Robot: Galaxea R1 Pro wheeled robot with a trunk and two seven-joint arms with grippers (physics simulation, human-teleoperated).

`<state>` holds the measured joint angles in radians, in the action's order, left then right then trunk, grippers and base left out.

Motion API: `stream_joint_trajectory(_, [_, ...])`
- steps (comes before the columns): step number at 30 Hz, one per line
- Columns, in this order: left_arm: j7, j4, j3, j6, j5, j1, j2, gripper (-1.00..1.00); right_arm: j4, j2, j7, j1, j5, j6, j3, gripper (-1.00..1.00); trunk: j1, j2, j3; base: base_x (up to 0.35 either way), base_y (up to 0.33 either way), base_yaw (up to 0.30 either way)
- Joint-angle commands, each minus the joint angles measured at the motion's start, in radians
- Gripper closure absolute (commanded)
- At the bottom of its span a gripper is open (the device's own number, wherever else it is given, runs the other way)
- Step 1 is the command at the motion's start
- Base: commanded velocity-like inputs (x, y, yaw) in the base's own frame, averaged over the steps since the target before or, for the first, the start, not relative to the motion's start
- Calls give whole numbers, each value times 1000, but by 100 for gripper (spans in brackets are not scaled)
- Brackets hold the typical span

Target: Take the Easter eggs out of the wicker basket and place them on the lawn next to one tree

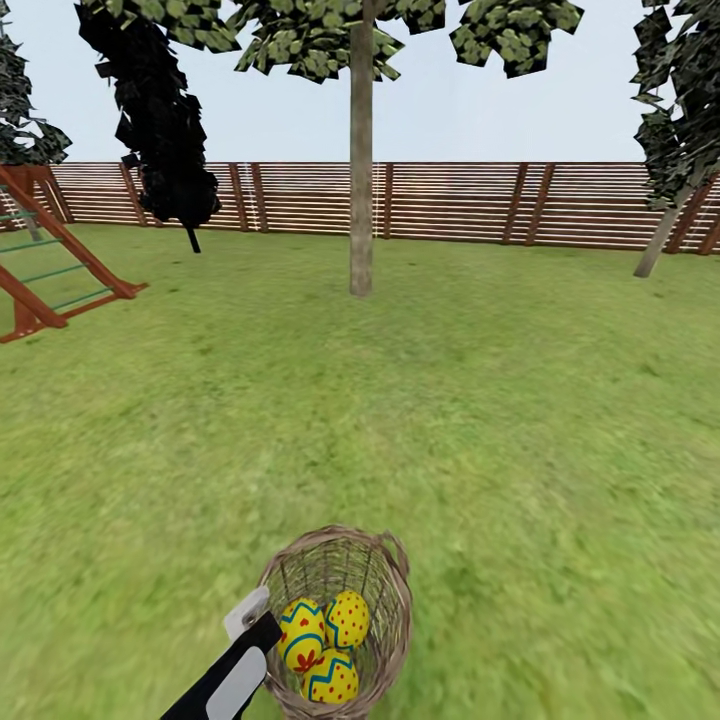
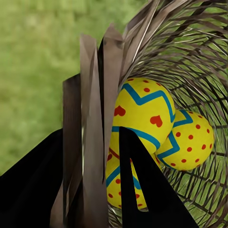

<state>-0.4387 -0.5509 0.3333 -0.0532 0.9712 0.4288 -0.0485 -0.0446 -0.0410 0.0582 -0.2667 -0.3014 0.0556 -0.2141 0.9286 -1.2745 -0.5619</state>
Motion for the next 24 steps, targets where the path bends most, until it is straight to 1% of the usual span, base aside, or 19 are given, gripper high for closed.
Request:
stream_joint_trajectory(1, [-6, -1, 7, -5, 7, 1, 1, 100, -4, 0, 5, -2, -10, 6, -8, -100, 1, 0, -1, 340, 0, 0])
stream_joint_trajectory(8, [-6, -1, 7, -5, 7, 1, 1, 100, -4, 0, 2, -2, -12, 6, -7, -100, 1, 0, -1, 340, 0, 11])
stream_joint_trajectory(16, [-6, -1, 7, -5, 7, 1, 1, 100, -3, 0, 2, -2, -12, 7, -8, -100, 1, 0, -1, 340, 0, 223])
stream_joint_trajectory(24, [-6, -1, 7, -5, 7, 1, 1, 100, -1, 0, 2, -2, -13, 7, -8, -100, 1, 0, -1, 340, 0, 12])
